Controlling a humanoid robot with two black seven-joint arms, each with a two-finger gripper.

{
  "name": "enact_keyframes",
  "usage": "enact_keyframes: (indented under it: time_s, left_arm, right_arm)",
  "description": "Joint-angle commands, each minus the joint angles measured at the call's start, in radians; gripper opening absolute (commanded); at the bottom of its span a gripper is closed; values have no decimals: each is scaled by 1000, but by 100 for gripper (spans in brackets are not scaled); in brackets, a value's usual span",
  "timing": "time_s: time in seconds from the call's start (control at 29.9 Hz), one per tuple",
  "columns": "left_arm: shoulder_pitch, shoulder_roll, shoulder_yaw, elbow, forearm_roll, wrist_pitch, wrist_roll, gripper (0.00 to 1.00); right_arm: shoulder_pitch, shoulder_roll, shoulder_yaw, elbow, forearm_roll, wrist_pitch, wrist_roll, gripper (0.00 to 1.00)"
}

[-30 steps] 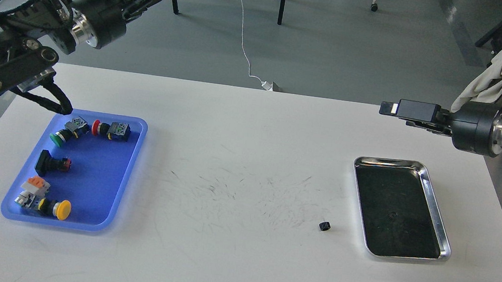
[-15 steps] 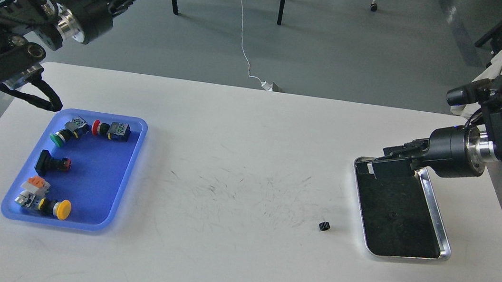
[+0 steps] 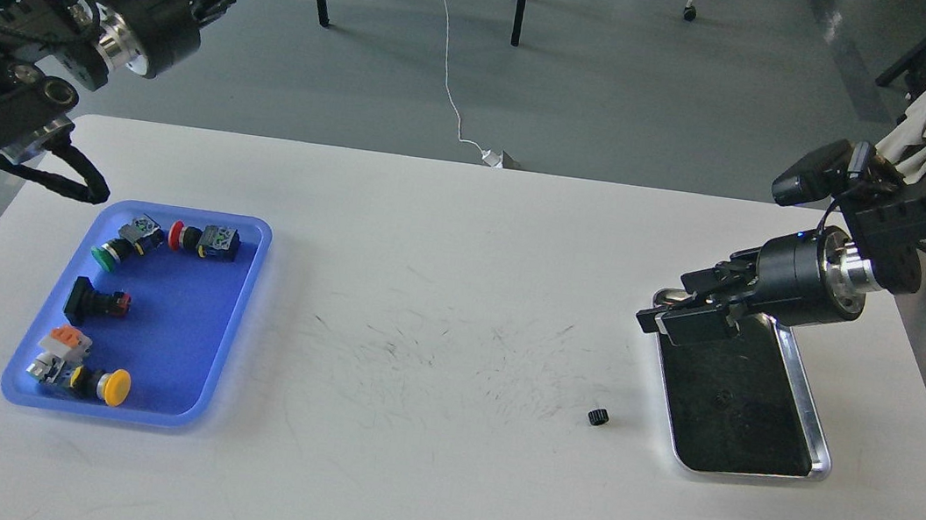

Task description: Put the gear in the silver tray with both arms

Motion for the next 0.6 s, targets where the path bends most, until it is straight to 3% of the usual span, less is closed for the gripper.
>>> enact_keyframes:
  time_s: [0.0,0.2,0.4,0.57]
  left_arm:
    - [1,0,0,-1,0,0,0,85]
    - [3,0,-1,1,0,13,0,85]
    - [1,0,-1,1,0,14,0,85]
    - [7,0,-1,1,-3,14,0,85]
  right_arm:
    - [7,1,3,8,8,0,0,95]
    - [13,108,-10,7,-33,0,0,95]
    - [24,197,-63,7,-213,0,0,95]
    - [30,227,-103,5,-248,0,0,95]
